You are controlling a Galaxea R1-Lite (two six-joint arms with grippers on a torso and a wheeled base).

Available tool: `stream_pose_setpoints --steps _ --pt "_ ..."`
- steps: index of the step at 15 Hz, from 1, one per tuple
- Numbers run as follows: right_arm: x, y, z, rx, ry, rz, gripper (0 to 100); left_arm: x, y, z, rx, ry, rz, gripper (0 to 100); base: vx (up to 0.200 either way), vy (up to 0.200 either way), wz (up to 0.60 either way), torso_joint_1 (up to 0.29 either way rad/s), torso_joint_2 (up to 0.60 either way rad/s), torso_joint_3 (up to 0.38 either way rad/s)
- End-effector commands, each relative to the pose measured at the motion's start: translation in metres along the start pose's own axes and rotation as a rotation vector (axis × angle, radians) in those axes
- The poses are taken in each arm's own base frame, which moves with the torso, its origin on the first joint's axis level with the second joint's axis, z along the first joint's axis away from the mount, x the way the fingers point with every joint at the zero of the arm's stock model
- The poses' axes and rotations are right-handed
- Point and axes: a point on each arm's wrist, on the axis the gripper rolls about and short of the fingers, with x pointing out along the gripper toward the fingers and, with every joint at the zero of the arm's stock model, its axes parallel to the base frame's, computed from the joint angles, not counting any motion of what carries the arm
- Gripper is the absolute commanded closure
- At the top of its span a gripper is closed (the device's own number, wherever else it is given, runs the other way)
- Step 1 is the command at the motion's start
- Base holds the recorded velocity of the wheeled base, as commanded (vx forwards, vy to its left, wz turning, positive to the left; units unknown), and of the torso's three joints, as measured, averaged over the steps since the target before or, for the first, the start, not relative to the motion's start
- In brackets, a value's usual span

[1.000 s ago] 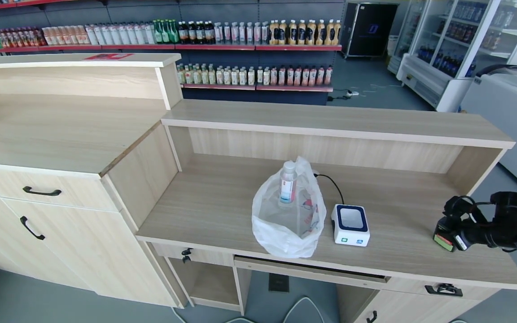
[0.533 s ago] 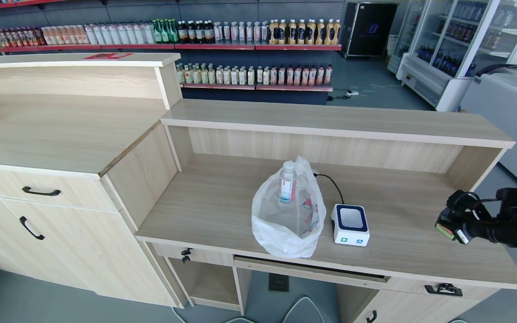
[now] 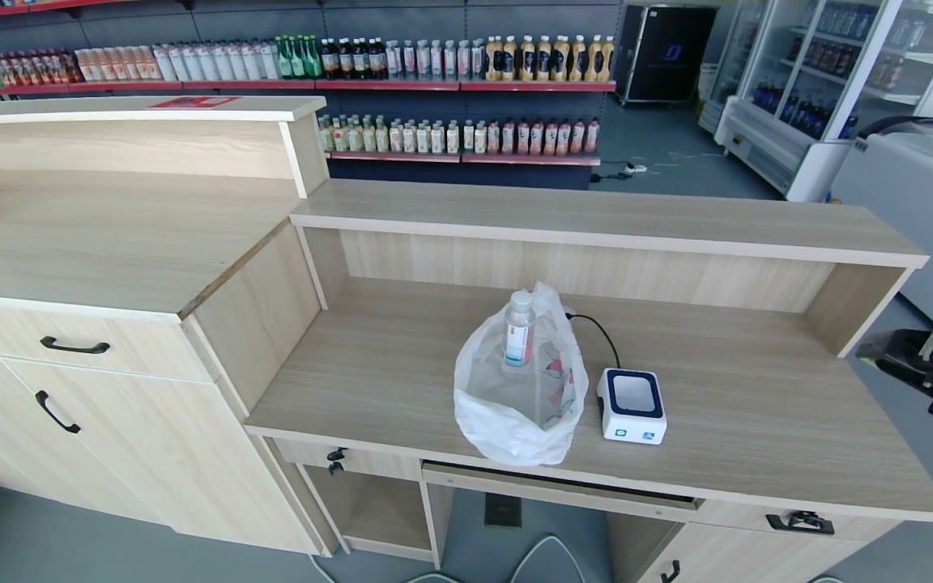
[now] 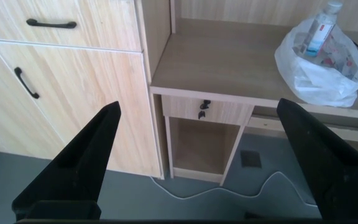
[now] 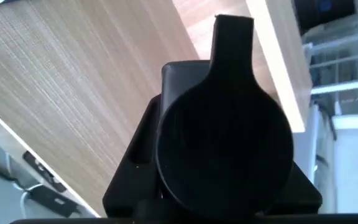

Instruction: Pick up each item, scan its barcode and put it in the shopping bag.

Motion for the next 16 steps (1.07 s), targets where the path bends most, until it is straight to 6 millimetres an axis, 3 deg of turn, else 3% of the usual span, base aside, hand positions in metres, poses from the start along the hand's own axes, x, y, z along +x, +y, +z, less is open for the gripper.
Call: stream_pose_setpoints --steps 1,5,8,9,10,16 --pt "-0.058 -0.023 0.055 -0.508 -0.238 -0.127 100 0.0 0.0 0.0 0.0 0.0 0.0 0 0.0 0.0 0.0 0.0 0.0 0.0" --pt "-0.038 -0.013 0.126 -0.975 -0.581 -0.239 100 0.0 0.0 0.0 0.0 0.0 0.0 0 0.0 0.0 0.0 0.0 0.0 0.0" --pt "-0.04 -0.002 0.174 -1.248 -0.755 -0.389 100 0.0 0.0 0.0 0.0 0.0 0.0 0 0.0 0.0 0.0 0.0 0.0 0.0" --pt "-0.04 -0.002 0.174 -1.248 -0.755 -0.389 100 0.0 0.0 0.0 0.0 0.0 0.0 0 0.0 0.0 0.0 0.0 0.0 0.0" --pt "-0.052 0.009 0.198 -1.317 -0.87 -0.473 100 0.0 0.0 0.0 0.0 0.0 0.0 0 0.0 0.0 0.0 0.0 0.0 0.0" --pt "-0.076 0.033 0.235 -1.338 -1.113 -0.603 100 0.0 0.0 0.0 0.0 0.0 0.0 0 0.0 0.0 0.0 0.0 0.0 0.0"
